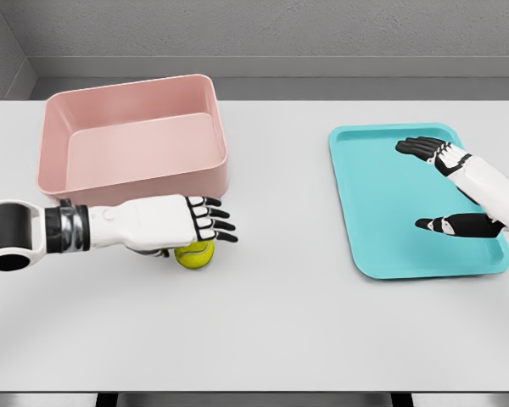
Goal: Put the tennis from the blue tray into the pink basket with both arms
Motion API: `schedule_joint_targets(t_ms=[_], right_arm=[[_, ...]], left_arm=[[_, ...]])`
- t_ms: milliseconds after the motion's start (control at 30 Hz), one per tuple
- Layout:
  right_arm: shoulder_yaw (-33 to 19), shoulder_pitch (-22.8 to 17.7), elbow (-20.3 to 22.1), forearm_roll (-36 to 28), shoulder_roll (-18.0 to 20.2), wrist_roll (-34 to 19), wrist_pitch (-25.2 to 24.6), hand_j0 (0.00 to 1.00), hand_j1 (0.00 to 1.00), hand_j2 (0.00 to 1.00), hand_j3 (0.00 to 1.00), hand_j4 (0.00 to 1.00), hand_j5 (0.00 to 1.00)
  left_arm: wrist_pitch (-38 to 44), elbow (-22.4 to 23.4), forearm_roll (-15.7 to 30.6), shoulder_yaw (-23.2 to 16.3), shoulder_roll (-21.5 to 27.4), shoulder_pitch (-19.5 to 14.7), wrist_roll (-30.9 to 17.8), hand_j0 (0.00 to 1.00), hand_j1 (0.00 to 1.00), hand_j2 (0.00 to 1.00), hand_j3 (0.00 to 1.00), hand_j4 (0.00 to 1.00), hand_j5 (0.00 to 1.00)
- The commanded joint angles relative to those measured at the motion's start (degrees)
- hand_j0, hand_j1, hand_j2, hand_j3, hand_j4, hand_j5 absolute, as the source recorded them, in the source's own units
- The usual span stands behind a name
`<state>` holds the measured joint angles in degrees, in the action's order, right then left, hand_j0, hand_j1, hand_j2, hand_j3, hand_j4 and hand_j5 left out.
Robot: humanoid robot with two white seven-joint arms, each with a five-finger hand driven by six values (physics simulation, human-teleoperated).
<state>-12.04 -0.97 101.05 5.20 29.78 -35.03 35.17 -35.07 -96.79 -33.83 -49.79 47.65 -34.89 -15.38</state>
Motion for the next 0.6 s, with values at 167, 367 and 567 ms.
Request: schedule_joint_targets(t_ms=[167,367,567], right_arm=[[0.0,0.0,0.0,-0.4,0.0,0.0,-0.2,1.0,1.0,1.0,1.0,1.0,1.0],[0.0,0.0,-0.1,-0.3,0.0,0.0,-0.2,1.0,1.0,1.0,1.0,1.0,1.0],[0.0,0.0,-0.2,-0.3,0.0,0.0,-0.2,1.0,1.0,1.0,1.0,1.0,1.0]], left_arm=[[0.1,0.3,0.3,-1.3,-0.3,0.1,0.0,1.0,1.0,1.0,1.0,1.0,1.0],[0.1,0.6,0.4,-1.5,-0.3,0.2,-0.4,1.0,1.0,1.0,1.0,1.0,1.0],[0.1,2.0,0.4,-1.9,-0.3,0.3,-0.4,1.0,1.0,1.0,1.0,1.0,1.0]])
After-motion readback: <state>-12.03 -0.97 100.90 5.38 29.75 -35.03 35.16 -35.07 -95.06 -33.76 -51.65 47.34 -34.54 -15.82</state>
